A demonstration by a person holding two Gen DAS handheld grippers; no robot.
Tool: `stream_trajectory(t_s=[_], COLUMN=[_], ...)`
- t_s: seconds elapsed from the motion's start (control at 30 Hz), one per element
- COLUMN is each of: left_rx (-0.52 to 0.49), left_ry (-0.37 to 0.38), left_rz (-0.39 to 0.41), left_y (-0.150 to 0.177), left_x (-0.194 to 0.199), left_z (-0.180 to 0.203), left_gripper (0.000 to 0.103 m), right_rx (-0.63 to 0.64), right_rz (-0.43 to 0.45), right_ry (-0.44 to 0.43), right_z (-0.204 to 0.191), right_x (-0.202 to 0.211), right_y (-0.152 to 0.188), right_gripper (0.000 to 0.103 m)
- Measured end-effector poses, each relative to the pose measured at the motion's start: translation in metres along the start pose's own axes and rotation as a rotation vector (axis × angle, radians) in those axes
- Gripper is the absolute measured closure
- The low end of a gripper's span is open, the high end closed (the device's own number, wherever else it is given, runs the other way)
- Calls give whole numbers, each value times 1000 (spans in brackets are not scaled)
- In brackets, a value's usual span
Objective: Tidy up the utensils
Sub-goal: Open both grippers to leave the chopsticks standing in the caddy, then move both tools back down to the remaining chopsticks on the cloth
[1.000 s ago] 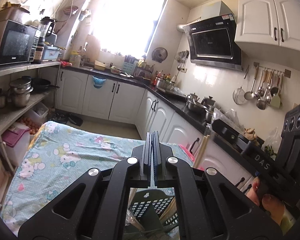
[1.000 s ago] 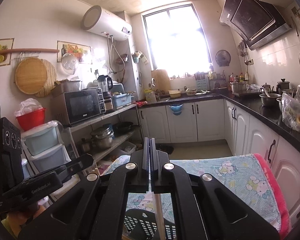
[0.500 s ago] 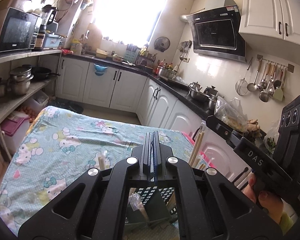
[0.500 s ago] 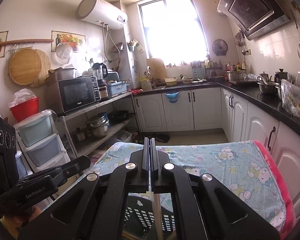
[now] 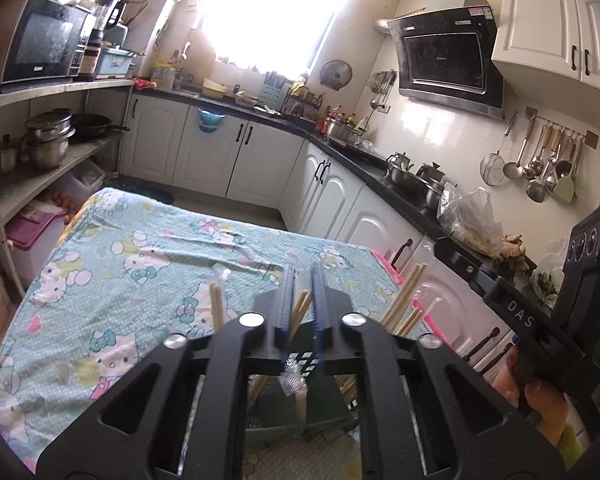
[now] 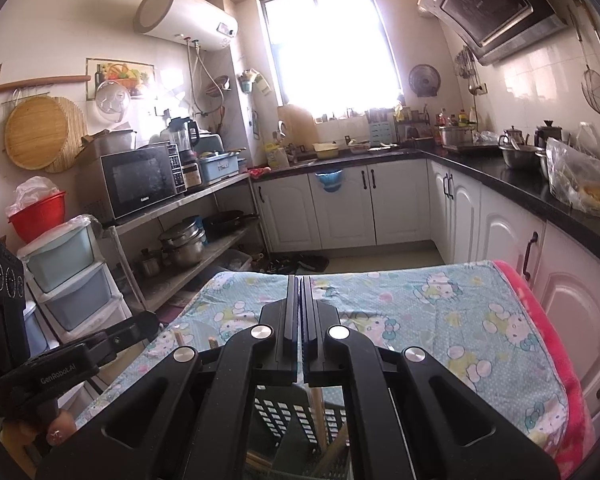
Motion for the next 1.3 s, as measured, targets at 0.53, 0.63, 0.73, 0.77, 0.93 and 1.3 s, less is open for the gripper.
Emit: stream_trajectory(t_s=[0.53, 0.63, 0.73, 0.77, 0.93, 1.3], left_rx=[66, 70, 66, 66, 63, 52], left_ry=[-54, -64, -77, -75, -69, -50], left_rz=[-5, -13, -23, -25, -29, -38], left_y=[5, 9, 14, 15, 20, 33], left_x=[29, 32, 36, 38, 47, 60], left_z=[-29, -33, -35, -35, -34, -28], left_gripper=[44, 38, 32, 31, 21, 11], right_rx=[-19, -17, -19, -18, -11, 6], right_rz=[-19, -20, -21, -23, -37, -44], right_ry=[50, 53, 52, 52, 63, 64], right_z=[20, 21, 20, 20, 19, 12], right_x=[19, 24, 29, 31, 43, 68], right_y=[10, 11, 13, 14, 23, 36], right_gripper=[81, 78, 77, 75, 71, 59])
Point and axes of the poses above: each gripper's, at about its wrist camera, not at the fingertips, and x roughly against the way its jaws point, z to its right, y to its underside, the point moved 10 cm from there along -x, roughly the way its jaws point, and after that the axes turned 14 degrees about z, right-handed, at the moved point
